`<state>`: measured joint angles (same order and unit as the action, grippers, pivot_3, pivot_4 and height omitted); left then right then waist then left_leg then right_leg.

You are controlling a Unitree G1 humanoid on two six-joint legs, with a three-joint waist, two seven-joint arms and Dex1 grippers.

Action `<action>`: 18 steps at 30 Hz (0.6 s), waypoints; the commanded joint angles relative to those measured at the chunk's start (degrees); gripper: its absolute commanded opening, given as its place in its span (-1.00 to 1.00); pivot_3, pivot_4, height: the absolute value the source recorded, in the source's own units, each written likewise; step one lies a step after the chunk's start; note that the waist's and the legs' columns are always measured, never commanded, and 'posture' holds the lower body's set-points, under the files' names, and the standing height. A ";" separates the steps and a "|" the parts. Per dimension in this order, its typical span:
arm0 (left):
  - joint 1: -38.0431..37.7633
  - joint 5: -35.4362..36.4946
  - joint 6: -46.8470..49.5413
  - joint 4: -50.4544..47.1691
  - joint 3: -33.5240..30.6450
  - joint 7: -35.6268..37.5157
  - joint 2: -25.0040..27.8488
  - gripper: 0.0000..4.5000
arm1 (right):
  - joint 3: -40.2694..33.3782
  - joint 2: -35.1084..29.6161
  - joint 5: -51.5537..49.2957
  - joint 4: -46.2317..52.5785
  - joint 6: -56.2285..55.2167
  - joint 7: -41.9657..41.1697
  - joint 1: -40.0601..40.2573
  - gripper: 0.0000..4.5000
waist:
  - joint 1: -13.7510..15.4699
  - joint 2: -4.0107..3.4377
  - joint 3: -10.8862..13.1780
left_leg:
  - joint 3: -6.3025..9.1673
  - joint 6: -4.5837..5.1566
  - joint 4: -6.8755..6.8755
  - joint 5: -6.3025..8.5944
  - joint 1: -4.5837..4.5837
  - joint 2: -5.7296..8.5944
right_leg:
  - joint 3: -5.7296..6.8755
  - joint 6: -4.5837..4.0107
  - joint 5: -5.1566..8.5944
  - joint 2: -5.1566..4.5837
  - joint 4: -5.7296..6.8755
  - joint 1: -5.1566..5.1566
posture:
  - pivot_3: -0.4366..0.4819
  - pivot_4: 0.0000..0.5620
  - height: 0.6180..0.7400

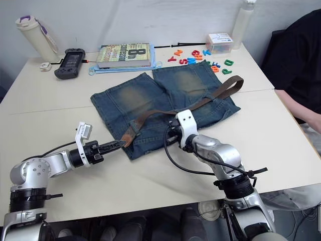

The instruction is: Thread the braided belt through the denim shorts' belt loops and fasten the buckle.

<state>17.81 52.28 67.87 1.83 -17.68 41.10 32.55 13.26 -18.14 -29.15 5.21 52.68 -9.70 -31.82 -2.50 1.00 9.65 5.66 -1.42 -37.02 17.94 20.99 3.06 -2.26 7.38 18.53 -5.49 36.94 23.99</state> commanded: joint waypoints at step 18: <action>-11.15 -17.54 -23.85 28.30 0.50 27.70 29.24 -1.00 | -0.84 4.77 6.35 -2.40 4.57 -3.06 3.54 -0.99 | -0.67 0.11 -0.07 | 0.14 -0.01 0.88 0.31 -0.73 -0.28 | 0.06 -0.40 0.05 0.19 -0.45 -0.39 | -0.05 -0.47 1.00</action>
<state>6.25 38.08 48.53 24.53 -17.59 65.37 59.97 10.98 -13.61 -24.07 5.72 53.78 -12.81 -30.44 -3.17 1.12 9.58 5.81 -1.44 -36.10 18.24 20.26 2.75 -2.19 6.97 18.59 -5.28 36.46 23.61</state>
